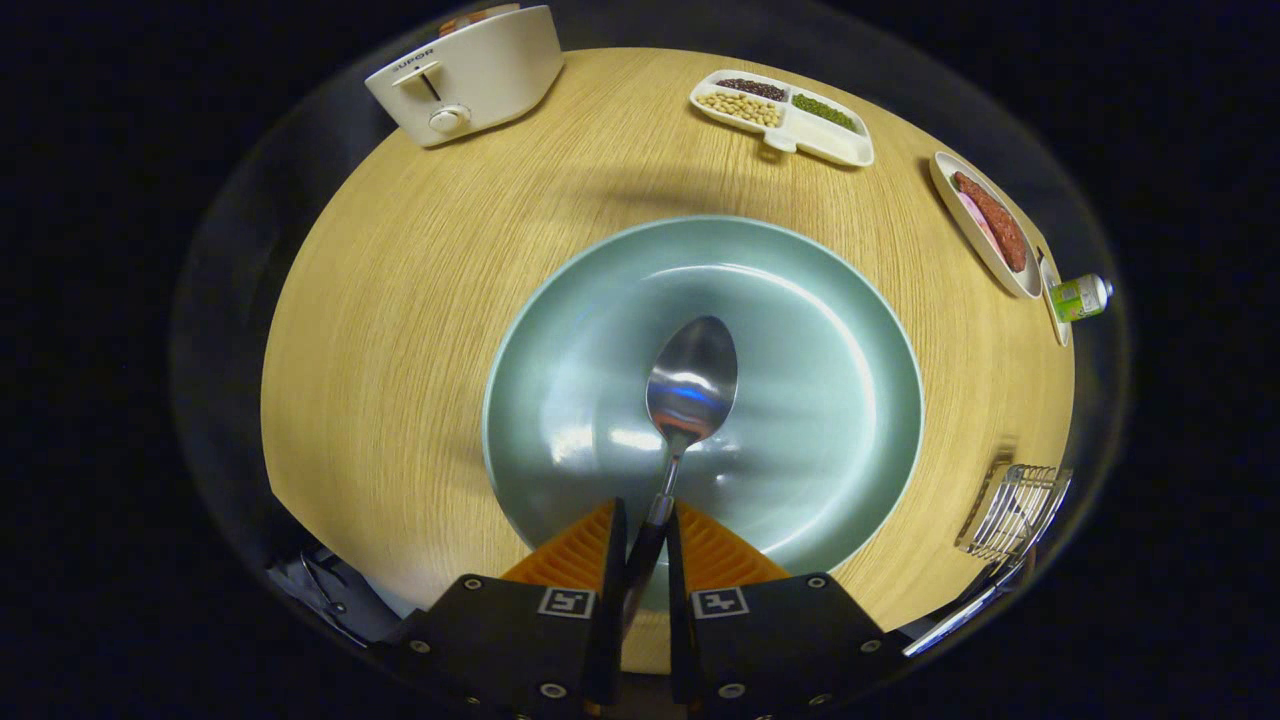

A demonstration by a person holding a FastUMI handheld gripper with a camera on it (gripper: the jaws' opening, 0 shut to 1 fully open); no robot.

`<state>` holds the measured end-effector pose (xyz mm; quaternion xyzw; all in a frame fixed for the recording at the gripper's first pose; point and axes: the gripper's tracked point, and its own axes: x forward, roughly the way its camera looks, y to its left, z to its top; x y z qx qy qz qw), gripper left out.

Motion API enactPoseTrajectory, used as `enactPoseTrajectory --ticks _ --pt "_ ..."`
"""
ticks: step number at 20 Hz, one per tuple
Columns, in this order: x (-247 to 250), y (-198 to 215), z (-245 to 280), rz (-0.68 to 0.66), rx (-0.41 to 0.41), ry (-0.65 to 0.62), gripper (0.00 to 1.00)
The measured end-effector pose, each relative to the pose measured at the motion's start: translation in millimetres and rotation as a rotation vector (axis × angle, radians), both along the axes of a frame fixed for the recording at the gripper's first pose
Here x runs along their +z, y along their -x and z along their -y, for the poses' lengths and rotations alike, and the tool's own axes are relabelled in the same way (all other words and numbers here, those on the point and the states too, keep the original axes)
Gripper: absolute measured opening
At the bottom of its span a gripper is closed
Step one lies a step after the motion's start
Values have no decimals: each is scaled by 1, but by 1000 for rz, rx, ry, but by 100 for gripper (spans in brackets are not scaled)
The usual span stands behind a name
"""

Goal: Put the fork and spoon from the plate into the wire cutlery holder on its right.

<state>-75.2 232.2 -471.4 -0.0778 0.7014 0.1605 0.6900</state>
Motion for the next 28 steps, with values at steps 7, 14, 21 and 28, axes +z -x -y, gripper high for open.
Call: enactPoseTrajectory --ticks 7,14,21,28 --pt "3 -2 6 4 -27 -68 4" --pt "34 -19 26 104 -117 -124 4" --pt "85 -20 78 205 -175 -148 4" --pt "129 -22 162 293 -276 -119 4"
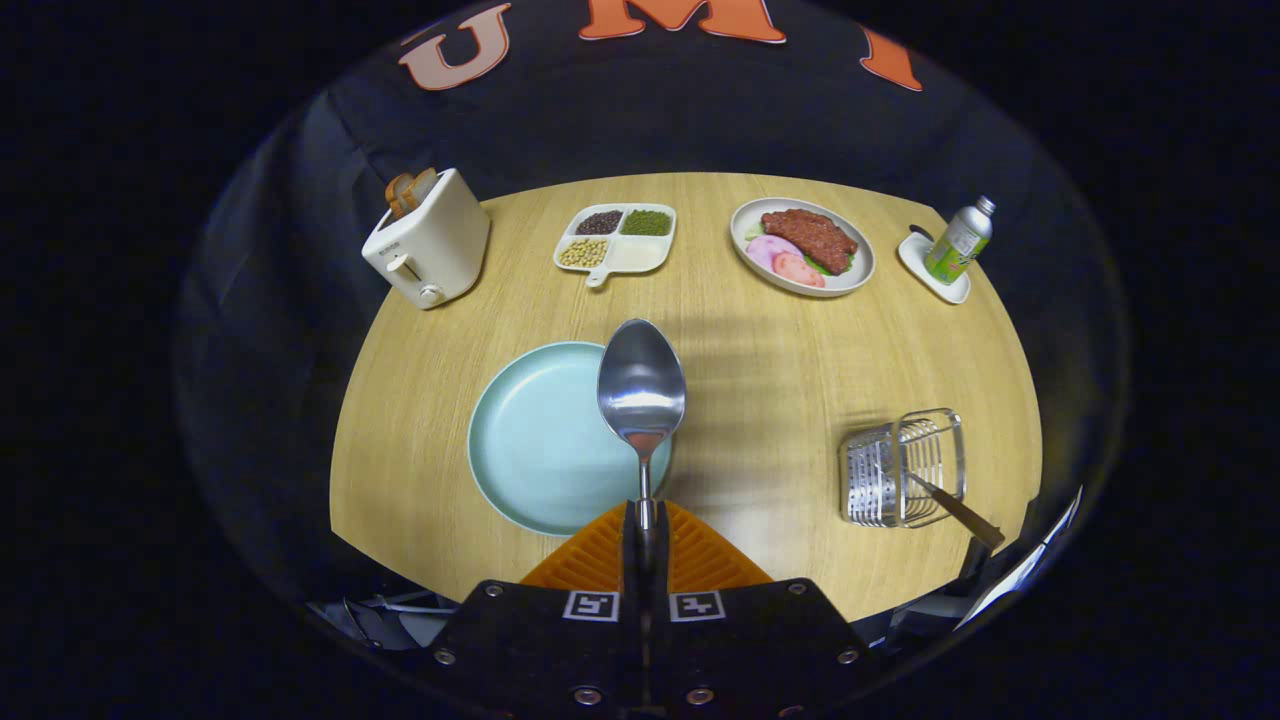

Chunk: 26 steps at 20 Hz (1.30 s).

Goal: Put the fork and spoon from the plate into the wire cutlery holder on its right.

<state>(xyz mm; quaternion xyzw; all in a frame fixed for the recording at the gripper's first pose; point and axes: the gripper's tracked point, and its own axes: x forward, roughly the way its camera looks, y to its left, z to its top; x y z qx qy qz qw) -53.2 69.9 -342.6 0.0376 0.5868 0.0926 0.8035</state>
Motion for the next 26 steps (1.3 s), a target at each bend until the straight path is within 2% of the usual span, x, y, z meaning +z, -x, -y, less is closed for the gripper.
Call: enactPoseTrajectory --ticks 6,12,26 --pt "11 4 94 26 -134 48 4" --pt "3 8 150 31 -186 77 4" --pt "-51 23 181 -89 -89 108 7"
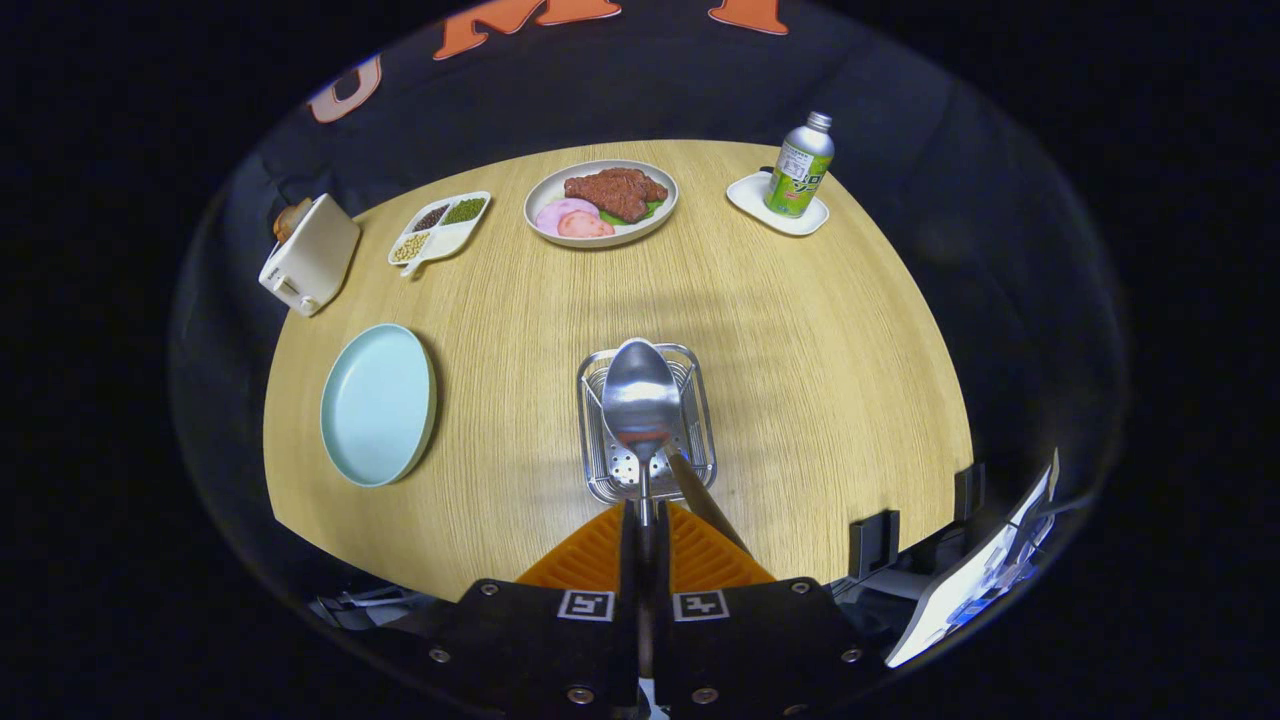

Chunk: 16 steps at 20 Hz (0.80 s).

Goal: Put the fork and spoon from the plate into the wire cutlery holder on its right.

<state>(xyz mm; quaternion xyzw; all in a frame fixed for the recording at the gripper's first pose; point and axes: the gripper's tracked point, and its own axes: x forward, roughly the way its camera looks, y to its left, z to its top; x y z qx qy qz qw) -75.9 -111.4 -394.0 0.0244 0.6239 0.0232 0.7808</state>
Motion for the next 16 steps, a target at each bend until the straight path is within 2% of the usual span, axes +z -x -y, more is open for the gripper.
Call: enactPoseTrajectory --ticks 4,7,10,14,15,16 --pt "6 -15 -2 41 -38 -47 9" --pt "34 -48 -5 192 -66 -110 9" --pt "81 -86 0 408 -100 -159 11" --pt "162 -124 7 730 -134 -205 36" --pt "182 -129 9 806 -126 -202 44" --pt "201 -132 11 874 -110 -186 48"
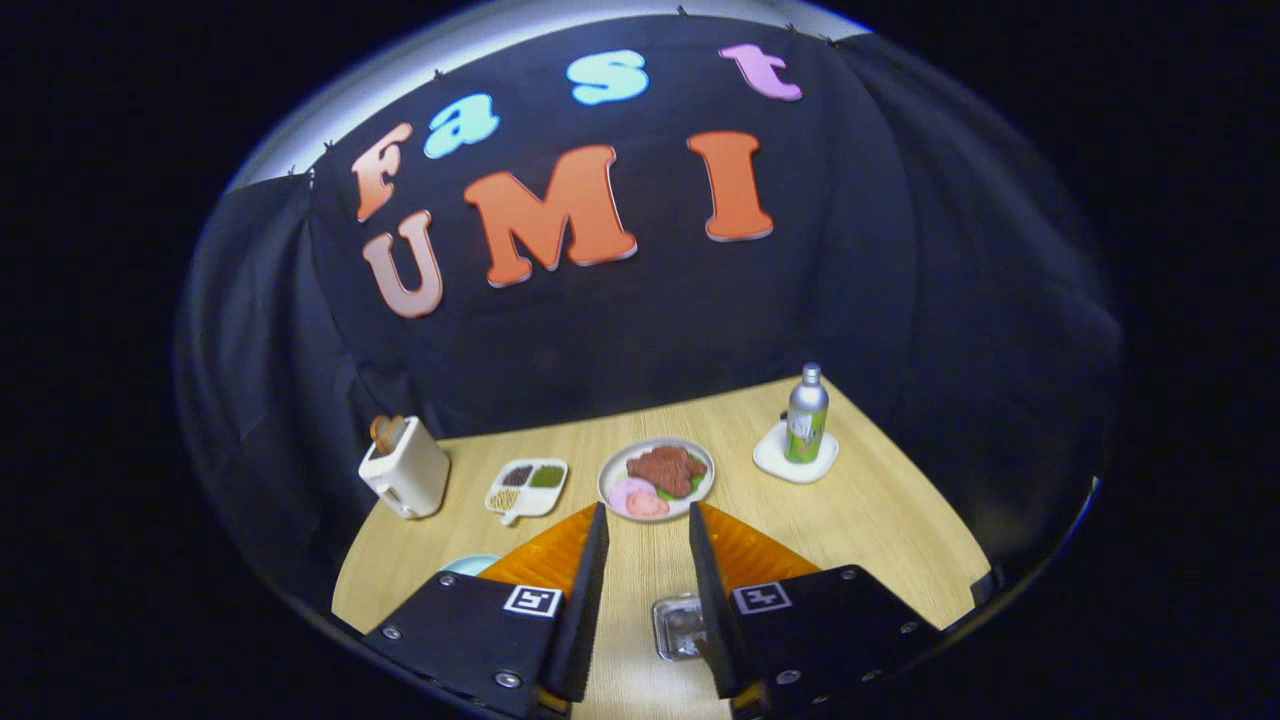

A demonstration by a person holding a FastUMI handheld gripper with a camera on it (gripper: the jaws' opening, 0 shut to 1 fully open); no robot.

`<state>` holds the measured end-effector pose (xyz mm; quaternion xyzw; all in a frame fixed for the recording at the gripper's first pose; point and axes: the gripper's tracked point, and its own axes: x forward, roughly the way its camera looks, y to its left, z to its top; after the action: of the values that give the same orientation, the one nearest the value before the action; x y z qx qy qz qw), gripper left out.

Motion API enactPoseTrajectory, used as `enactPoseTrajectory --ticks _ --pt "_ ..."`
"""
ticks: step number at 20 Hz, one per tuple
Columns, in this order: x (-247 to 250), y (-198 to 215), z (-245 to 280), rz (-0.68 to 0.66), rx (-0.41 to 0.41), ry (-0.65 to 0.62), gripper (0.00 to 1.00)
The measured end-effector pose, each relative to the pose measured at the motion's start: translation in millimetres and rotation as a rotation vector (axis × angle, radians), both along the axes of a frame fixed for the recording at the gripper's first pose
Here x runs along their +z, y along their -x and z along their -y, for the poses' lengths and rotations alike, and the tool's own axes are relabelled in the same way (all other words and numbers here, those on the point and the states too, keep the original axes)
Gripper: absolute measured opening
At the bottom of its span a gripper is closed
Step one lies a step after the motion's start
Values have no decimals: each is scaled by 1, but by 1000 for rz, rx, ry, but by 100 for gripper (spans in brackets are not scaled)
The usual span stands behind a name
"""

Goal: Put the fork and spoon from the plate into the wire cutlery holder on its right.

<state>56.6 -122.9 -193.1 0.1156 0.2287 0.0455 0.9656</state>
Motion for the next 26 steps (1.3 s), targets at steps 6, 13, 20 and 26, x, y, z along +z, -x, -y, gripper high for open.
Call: enactPoseTrajectory --ticks 6,13,20,26 --pt "103 -2 -16 298 19 84 88" --pt "164 1 -31 415 22 71 95" --pt "177 5 -28 446 -10 87 96" --pt "165 4 -34 411 -9 84 96"
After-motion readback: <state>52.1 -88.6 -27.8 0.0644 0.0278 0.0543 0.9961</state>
